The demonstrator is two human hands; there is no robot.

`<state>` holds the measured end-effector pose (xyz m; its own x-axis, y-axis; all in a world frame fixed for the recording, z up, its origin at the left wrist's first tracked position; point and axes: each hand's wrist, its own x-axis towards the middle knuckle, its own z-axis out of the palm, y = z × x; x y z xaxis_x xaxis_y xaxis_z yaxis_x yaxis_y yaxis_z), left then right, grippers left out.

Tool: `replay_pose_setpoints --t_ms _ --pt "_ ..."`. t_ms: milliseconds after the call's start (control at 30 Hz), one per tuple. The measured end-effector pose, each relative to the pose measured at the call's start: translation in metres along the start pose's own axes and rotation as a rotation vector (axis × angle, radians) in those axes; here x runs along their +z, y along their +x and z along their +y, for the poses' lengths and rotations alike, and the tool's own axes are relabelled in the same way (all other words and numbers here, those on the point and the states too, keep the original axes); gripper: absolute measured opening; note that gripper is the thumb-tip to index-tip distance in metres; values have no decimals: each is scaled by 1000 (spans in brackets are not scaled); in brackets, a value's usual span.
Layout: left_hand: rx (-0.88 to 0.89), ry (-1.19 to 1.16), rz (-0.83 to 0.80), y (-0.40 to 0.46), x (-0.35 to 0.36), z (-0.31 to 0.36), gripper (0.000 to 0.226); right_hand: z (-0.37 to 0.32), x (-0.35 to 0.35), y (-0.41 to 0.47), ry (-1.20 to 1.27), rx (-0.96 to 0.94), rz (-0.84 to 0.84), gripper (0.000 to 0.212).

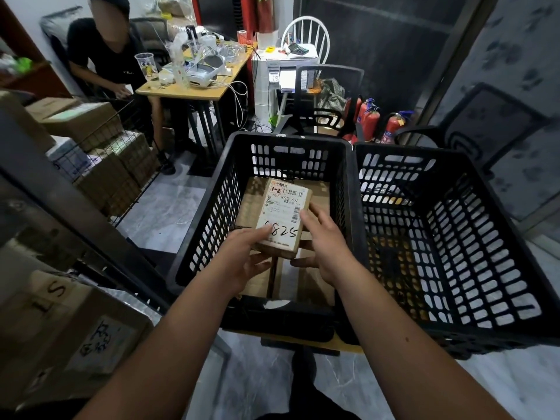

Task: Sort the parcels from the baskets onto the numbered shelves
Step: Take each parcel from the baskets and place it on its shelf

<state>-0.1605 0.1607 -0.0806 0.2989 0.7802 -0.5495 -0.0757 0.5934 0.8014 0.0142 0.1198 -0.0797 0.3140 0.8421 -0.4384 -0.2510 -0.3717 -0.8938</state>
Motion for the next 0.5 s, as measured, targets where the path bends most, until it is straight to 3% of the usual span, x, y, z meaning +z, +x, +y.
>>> replay_pose_setpoints --t_ms 133,233,367,500 --pt "32 105 7 -6 1 6 43 -9 -1 -10 -13 -68 -12 43" --pt "77 111 17 -8 3 10 36 -10 -2 -17 -47 -167 -64 64" --pt "129 171 -29 -10 6 7 44 -11 -2 -24 -88 -248 -122 81" --pt "147 273 -37 -17 2 11 50 -16 -1 -33 -73 -279 -149 64"
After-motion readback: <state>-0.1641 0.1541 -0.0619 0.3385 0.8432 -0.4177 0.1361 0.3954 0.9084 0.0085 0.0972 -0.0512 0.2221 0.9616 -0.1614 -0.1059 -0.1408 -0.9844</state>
